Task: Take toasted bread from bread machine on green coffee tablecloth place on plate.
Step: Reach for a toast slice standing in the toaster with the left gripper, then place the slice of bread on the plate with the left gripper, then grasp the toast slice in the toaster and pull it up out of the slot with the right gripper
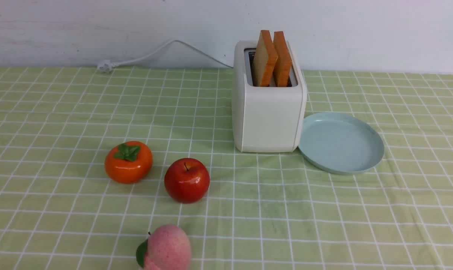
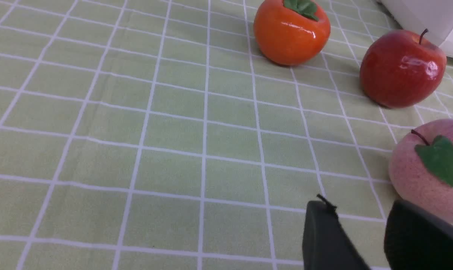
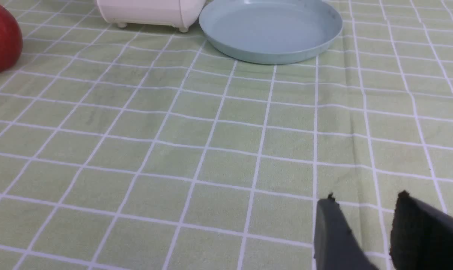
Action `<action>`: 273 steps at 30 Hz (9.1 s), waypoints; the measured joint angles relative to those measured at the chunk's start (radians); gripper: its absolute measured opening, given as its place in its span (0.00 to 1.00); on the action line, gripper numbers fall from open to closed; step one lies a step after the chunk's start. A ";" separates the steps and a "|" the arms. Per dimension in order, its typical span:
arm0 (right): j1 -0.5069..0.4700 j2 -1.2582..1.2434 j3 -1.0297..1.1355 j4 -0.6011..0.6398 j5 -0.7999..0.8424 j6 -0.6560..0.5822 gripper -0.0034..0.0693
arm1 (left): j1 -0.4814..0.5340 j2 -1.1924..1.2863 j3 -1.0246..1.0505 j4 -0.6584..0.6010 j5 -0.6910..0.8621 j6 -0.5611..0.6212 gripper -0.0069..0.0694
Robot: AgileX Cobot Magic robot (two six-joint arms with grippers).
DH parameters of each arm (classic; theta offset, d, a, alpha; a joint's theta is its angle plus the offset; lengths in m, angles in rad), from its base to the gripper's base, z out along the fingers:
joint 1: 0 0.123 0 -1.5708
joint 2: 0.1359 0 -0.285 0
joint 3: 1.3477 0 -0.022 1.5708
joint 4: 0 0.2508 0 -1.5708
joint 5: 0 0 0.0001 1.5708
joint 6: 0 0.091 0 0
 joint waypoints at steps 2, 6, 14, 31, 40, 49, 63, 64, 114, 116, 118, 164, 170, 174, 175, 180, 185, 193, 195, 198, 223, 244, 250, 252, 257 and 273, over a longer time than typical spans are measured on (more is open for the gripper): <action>0.000 0.000 0.000 0.000 0.000 0.000 0.38 | 0.000 0.000 0.000 0.000 0.000 0.000 0.40; 0.000 0.000 0.000 0.000 0.000 0.000 0.38 | 0.000 0.000 0.000 0.000 0.000 0.000 0.40; 0.000 0.000 0.000 0.000 0.000 0.000 0.38 | 0.000 0.000 0.000 0.000 0.000 0.000 0.40; 0.000 0.000 0.000 0.000 0.000 0.000 0.38 | 0.000 0.000 0.000 0.012 -0.023 0.001 0.40; 0.000 0.000 0.000 0.000 0.000 0.000 0.38 | 0.000 0.000 0.000 -0.088 -0.136 -0.001 0.40; 0.000 0.000 0.000 -0.006 -0.005 0.000 0.38 | 0.000 0.000 0.000 -0.580 -0.342 -0.034 0.40; 0.000 0.000 0.012 0.442 -0.273 0.144 0.38 | 0.000 0.163 -0.231 -0.679 -0.143 0.214 0.07; 0.000 0.000 0.012 0.483 -0.303 0.144 0.38 | 0.000 0.242 -0.272 -0.675 -0.108 0.277 0.07; 0.000 0.346 -0.498 0.344 0.263 -0.187 0.06 | -0.482 2.078 -1.686 -1.560 -0.499 1.759 0.75; 0.000 0.346 -0.498 0.344 0.259 -0.187 0.06 | -0.482 2.097 -1.708 -1.560 -0.501 1.759 0.73; 0.000 0.346 -0.498 0.344 0.253 -0.187 0.06 | -0.482 2.120 -1.739 -1.560 -0.501 1.759 0.69; 0.000 0.347 -0.727 0.289 0.532 -0.145 0.04 | -0.565 1.944 -1.836 -1.219 0.048 1.223 0.19; 0.000 0.347 -0.738 0.142 0.595 -0.028 0.04 | -0.662 2.066 -1.834 -1.093 -0.101 1.176 0.19; 0.000 0.347 -0.738 0.080 0.612 0.009 0.04 | -0.710 2.128 -1.835 -1.087 -0.239 1.236 0.19; 0.000 0.347 -0.738 0.077 0.615 0.011 0.04 | -0.716 2.145 -1.840 -1.089 -0.266 1.245 0.19; 0.000 0.347 -0.738 0.078 0.630 0.017 0.05 | -0.723 2.226 -1.925 -1.135 -0.345 1.253 0.19; 0.000 0.347 -0.738 0.092 0.632 0.019 0.05 | -0.720 2.337 -2.068 -1.181 -0.392 1.253 0.19; 0.000 0.346 -0.738 0.128 0.634 0.020 0.05 | -0.720 2.392 -2.097 -1.230 -0.423 1.253 0.19; 0.000 0.346 -0.738 0.130 0.634 0.020 0.05 | -0.720 2.397 -2.097 -1.241 -0.423 1.254 0.19; 0.000 0.346 -0.738 0.130 0.634 0.020 0.05 | -0.720 2.418 -2.097 -1.269 -0.425 1.254 0.19; 0.000 0.346 -0.738 0.161 0.630 -0.040 0.05 | -0.720 2.401 -2.098 -1.299 -0.551 1.392 0.65; 0.000 0.446 -0.738 0.161 0.593 -0.015 0.05 | -0.925 1.771 -1.655 -1.607 -1.174 1.997 0.07; 0.000 0.606 -0.740 0.229 0.471 -0.048 0.05 | -0.920 1.443 -1.323 -1.614 -1.175 1.912 0.07; 0.000 0.704 -0.767 0.291 0.413 -0.111 0.05 | -0.920 1.317 -1.206 -1.613 -1.137 1.871 0.07; 0.000 0.988 -0.935 0.487 0.354 -0.327 0.06 | -0.920 1.054 -0.933 -1.612 -1.017 1.778 0.07; 0.143 1.896 -1.864 0.391 0.334 -0.195 0.55 | -0.920 0.663 -0.488 -1.609 -0.901 1.637 0.07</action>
